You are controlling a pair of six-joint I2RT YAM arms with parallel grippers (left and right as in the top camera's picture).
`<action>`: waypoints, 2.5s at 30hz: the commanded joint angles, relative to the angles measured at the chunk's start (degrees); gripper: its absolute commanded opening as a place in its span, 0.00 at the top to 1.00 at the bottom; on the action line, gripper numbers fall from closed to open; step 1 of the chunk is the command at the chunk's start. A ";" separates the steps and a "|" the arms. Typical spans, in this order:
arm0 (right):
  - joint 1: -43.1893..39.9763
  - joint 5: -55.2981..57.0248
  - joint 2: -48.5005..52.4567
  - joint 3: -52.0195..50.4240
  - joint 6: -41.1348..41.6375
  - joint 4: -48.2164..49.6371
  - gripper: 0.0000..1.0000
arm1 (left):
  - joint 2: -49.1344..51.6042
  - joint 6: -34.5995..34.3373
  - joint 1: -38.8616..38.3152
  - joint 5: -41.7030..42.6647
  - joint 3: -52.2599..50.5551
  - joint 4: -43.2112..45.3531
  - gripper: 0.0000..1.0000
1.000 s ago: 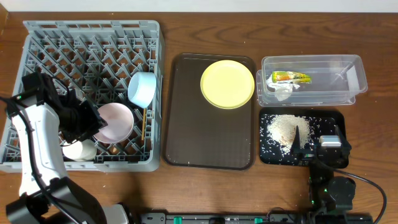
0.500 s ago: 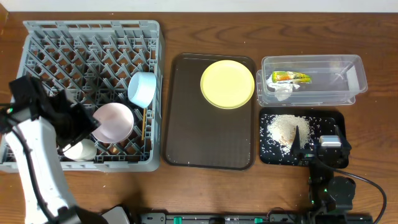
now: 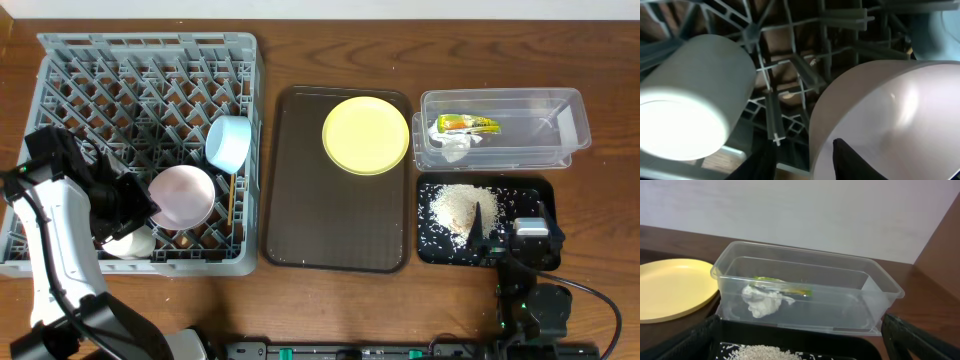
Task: Sort waste into correct bins and load items into the dishwasher
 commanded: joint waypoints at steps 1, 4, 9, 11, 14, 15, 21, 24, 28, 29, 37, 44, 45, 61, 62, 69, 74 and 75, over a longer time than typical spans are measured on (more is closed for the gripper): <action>-0.42 0.15 -0.31 -0.15 0.59 -0.07 0.01 | 1.42 0.81 0.24 1.92 -0.39 -0.15 0.62; -0.42 0.15 -0.31 -0.15 0.59 -0.07 0.01 | 2.60 0.79 0.24 2.03 -0.39 0.04 0.75; -0.42 0.15 -0.31 -0.15 0.59 -0.07 0.01 | 2.34 0.76 0.24 2.34 -0.33 0.72 0.92; -0.42 0.15 -0.31 -0.15 0.59 -0.07 0.01 | 1.81 0.76 0.24 2.34 0.26 0.46 0.92; -0.42 0.15 -0.31 -0.15 0.59 -0.07 0.01 | 0.15 0.74 0.22 2.12 2.05 -0.24 0.92; -0.42 0.15 -0.31 -0.15 0.59 -0.07 0.01 | -0.72 0.72 0.09 1.90 2.80 -0.48 0.92; -0.42 0.13 -0.31 -0.15 0.59 -0.07 0.01 | -8.31 -1.09 -3.96 -11.54 4.57 -0.13 0.92; -0.42 0.15 -0.31 -0.15 0.59 -0.07 0.01 | -10.95 -3.39 -8.72 -20.70 4.57 0.15 0.92; -0.42 0.15 -0.31 -0.15 0.59 -0.07 0.01 | -11.47 -6.47 -17.03 -33.86 4.55 -0.72 0.92; -0.42 0.15 -0.31 -0.15 0.59 -0.07 0.01 | -11.30 -7.87 -19.34 -37.59 4.46 -1.25 0.92; -0.42 0.15 -0.31 -0.15 0.59 -0.07 0.01 | -10.03 -22.47 -36.22 -62.20 3.04 -6.27 0.92; -0.42 0.15 -0.31 -0.15 0.59 -0.07 0.01 | -7.21 -30.01 -44.70 -68.48 0.44 -7.17 0.92; -0.42 0.15 -0.31 -0.15 0.59 -0.07 0.01 | -6.36 -30.47 -45.38 -69.07 -0.07 -7.41 0.92; -0.42 0.15 -0.31 -0.15 0.59 -0.07 0.01 | 13.60 -36.87 -58.86 -73.13 -1.29 -10.38 0.92; -0.42 0.15 -0.31 -0.15 0.59 -0.07 0.01 | 14.43 -36.85 -59.65 -73.13 -1.29 -10.69 0.92; -0.42 0.13 -0.31 -0.15 0.59 -0.07 0.01 | 15.13 -43.98 -62.69 -73.02 -1.05 -17.11 0.92; -0.42 0.15 -0.31 -0.15 0.59 -0.07 0.01 | 13.18 -51.30 -62.71 -74.88 -0.70 -24.30 0.92; -0.42 0.13 -0.31 -0.15 0.59 -0.07 0.01 | 12.66 -53.05 -62.71 -75.30 -0.70 -25.40 0.92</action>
